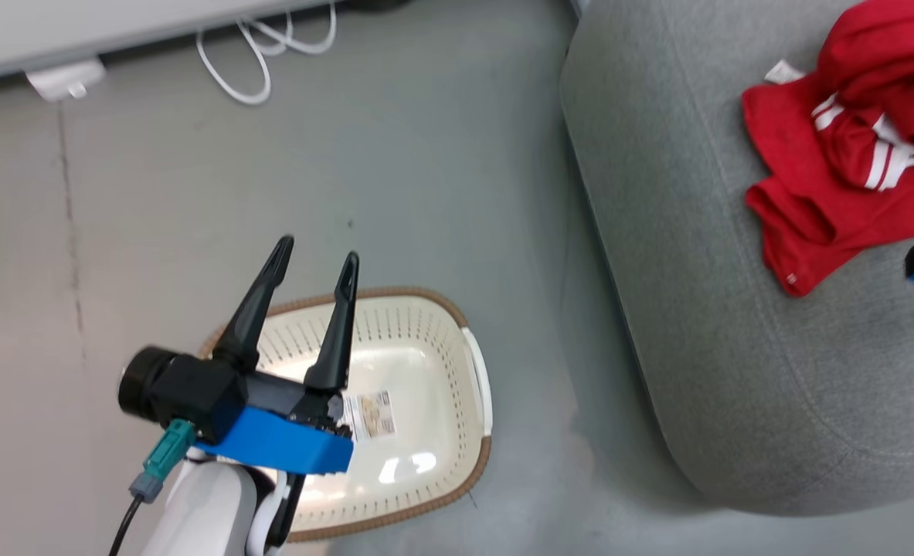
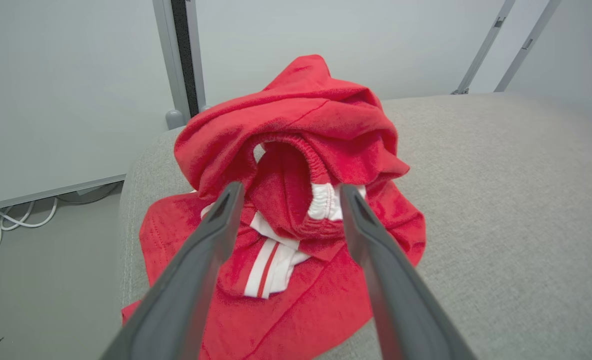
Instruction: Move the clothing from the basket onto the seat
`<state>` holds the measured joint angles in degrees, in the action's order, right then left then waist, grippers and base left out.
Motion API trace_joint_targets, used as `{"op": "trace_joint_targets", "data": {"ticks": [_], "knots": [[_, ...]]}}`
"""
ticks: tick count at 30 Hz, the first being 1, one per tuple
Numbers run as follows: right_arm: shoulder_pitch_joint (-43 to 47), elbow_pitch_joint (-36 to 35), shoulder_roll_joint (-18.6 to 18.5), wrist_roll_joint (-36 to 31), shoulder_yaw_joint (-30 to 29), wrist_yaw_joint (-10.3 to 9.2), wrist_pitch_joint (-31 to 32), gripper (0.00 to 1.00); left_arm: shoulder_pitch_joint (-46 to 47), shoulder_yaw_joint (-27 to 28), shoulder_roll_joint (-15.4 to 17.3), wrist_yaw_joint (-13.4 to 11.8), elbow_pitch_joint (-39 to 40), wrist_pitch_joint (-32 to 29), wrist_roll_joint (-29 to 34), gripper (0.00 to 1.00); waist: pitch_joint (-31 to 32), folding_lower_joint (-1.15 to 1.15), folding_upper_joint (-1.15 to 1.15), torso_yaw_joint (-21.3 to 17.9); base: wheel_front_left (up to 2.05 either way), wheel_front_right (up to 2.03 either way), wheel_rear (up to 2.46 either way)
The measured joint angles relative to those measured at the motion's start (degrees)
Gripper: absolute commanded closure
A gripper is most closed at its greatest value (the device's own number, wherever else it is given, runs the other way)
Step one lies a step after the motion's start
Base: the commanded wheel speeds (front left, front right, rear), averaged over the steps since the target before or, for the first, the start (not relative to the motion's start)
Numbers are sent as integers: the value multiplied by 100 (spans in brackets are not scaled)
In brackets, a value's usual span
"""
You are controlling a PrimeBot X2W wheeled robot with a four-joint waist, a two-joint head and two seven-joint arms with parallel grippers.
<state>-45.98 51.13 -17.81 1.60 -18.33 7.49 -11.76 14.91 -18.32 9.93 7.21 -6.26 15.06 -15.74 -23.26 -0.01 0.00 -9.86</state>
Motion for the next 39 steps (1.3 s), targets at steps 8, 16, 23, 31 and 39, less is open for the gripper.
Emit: {"op": "trace_joint_targets", "data": {"ticks": [8, 16, 23, 31, 39], "knots": [[996, -775, 391, -4, 232, 0, -99, 0, -569, 365, -253, 0, -315, 1, -91, 0, 880, -1, 0, 86, 0, 0, 0], [2154, -2019, 953, -355, 578, 0, 12, 0, -1141, 858, -360, 0, -480, 0, -75, 0, 1579, -1, 0, 180, 0, 0, 0], [3044, -2975, 1263, -353, 850, -1, 293, 0, -1348, 1114, -431, 0, -662, 0, -40, 0, 1910, -1, 1, 420, 0, 0, 0], [3835, -3545, 1458, -294, 1114, -1, 318, 0, -1458, 1289, -458, 0, -925, 0, -88, 0, 2201, 0, 1, 761, 0, 0, 0], [4153, -3785, 1485, 5, 1371, 0, 399, 0, -1474, 1426, -407, 0, -1211, 0, -123, 0, 2360, 0, 0, 1048, 0, 0, 0]]}}
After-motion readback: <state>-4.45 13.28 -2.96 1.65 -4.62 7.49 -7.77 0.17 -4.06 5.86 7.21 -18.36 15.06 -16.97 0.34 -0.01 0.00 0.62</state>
